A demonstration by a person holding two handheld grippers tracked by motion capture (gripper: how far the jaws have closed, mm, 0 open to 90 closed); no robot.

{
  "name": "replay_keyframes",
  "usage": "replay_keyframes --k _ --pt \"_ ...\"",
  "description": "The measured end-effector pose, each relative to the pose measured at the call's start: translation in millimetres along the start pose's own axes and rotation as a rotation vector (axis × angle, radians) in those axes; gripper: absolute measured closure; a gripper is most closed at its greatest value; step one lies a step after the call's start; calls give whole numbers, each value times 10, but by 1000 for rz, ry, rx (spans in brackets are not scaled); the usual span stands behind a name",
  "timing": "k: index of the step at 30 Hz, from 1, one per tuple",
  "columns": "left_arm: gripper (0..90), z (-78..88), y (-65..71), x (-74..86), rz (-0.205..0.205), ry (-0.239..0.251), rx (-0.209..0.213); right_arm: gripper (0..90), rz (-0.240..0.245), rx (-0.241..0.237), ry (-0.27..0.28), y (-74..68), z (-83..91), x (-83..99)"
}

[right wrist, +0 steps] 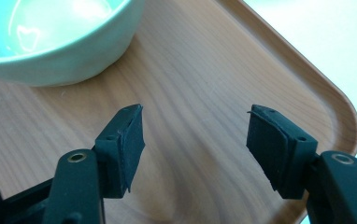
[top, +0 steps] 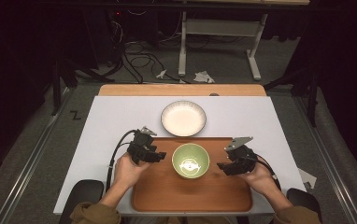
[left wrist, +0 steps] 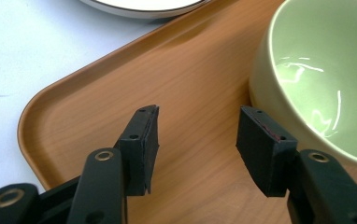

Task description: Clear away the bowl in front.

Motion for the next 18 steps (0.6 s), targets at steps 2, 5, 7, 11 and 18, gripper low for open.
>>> replay_keyframes --k 2,5,7,11,18 --pt "485 -9 -4 5 0 1 -2 368 -1 -1 0 -3 -1 0" --pt "485 -21 -5 10 -11 7 -13 367 -10 -2 -2 -10 -10 0" --pt "485 -37 -7 13 -17 1 -26 367 4 -6 -9 -9 -15 4" --pt "483 -57 -5 21 -21 -10 -32 367 9 -5 -7 -13 -12 1" --pt "478 -67 -8 26 -18 -14 -28 367 10 -7 -10 -15 -15 2"
Point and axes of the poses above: each handheld gripper's, and its own axes: z roughly backward along the jaws, x roughly out of its underside, y roughly to its right, the point moved 3 cm from there along -z, roughly forward along the jaws, and after that the axes turned 8 degrees about x, right-handed, at the moved point
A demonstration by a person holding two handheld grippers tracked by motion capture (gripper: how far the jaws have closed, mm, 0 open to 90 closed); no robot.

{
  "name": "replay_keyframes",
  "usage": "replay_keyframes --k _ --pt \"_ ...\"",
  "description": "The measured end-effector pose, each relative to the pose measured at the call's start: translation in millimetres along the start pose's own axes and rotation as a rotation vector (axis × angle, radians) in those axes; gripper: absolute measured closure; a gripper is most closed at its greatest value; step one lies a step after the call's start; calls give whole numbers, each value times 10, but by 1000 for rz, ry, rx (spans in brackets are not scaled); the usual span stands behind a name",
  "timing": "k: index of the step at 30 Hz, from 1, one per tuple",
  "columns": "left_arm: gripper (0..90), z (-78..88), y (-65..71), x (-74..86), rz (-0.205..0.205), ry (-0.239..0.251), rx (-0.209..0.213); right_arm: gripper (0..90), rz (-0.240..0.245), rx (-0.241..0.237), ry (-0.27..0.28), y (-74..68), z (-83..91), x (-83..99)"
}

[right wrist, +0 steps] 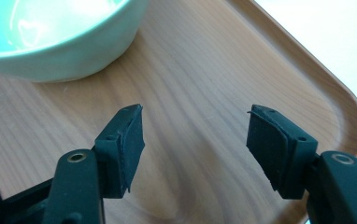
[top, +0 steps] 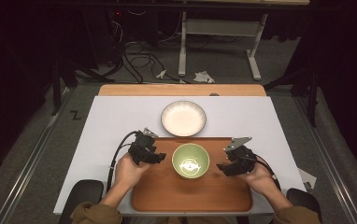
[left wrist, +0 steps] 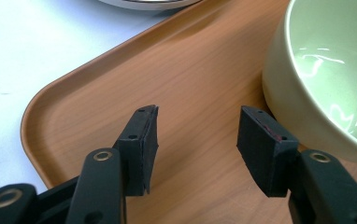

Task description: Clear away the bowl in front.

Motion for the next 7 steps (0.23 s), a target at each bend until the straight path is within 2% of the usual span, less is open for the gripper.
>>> replay_keyframes --k 7 --pt "474 -11 7 -2 1 -5 5 367 -2 -3 -4 -7 0 2"
Point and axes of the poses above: each handheld gripper's, and its own axes: z roughly backward along the jaws, x roughly out of its underside, y roughly to its right, the point moved 3 cm from there along -z, roughly forward along the jaws, and after that the axes turned 8 degrees about x, right-handed, at the moved point
